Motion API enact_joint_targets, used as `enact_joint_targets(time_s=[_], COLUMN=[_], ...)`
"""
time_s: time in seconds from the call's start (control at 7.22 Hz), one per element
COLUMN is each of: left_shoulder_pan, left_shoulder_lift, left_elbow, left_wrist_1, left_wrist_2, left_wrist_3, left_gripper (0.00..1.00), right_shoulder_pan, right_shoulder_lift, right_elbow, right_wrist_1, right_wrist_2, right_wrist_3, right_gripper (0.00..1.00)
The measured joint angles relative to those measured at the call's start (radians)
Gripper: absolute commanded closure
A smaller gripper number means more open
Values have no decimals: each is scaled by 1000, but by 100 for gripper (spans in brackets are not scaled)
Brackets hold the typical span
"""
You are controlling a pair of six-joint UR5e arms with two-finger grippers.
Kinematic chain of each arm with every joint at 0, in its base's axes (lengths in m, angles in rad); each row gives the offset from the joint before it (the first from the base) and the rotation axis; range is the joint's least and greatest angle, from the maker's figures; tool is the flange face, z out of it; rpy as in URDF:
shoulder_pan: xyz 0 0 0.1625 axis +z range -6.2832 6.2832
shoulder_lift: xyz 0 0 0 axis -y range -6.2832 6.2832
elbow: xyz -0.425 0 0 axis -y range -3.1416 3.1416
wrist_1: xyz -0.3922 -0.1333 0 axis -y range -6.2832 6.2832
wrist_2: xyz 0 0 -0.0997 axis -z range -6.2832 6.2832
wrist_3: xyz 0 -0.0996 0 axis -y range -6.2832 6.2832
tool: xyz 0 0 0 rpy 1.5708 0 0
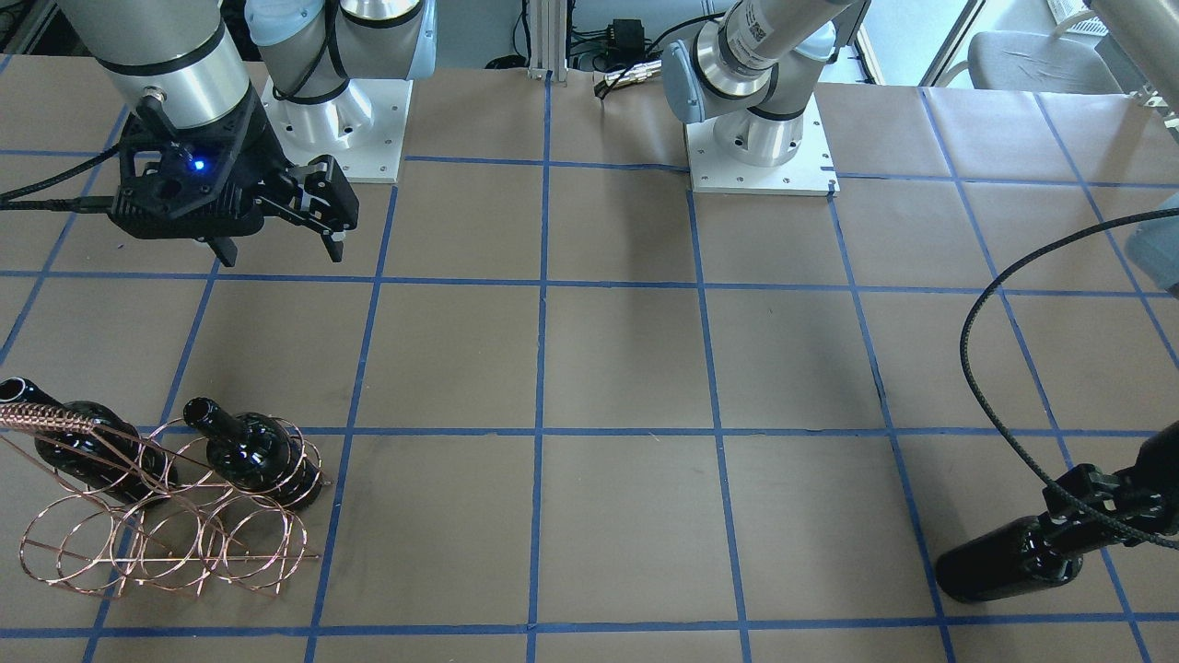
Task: Place wine into wine basket
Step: 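Lift the dark wine bottle upright with the left gripper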
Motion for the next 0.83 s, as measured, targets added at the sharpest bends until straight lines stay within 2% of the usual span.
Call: enact_joint_targets(time_s=[0.28, 0.42, 0.55, 0.69, 0.83], left_shoulder_pan=[-1, -1, -1, -1, -1], left_shoulder_lift=[0, -1, -1, -1, -1], left_elbow=[-1, -1, -2, -6, -8], left_wrist_1=[1, 1, 1, 0, -1], left_wrist_2=[-7, -8, -9, -10, -10], left_wrist_3=[3, 6, 9, 13, 22], left_gripper=[38, 53, 94, 100, 100], right_shoulder_pan=[0, 0, 0, 0, 0], right_shoulder_lift=[0, 0, 0, 0, 0], right_elbow=[3, 3, 3, 3, 3], right_wrist_1=[0, 0, 0, 0, 0], right_wrist_2=[-1, -1, -1, -2, -2], right_wrist_3=[-1, -1, -1, -1, -1], right_gripper=[0, 0, 0, 0, 0])
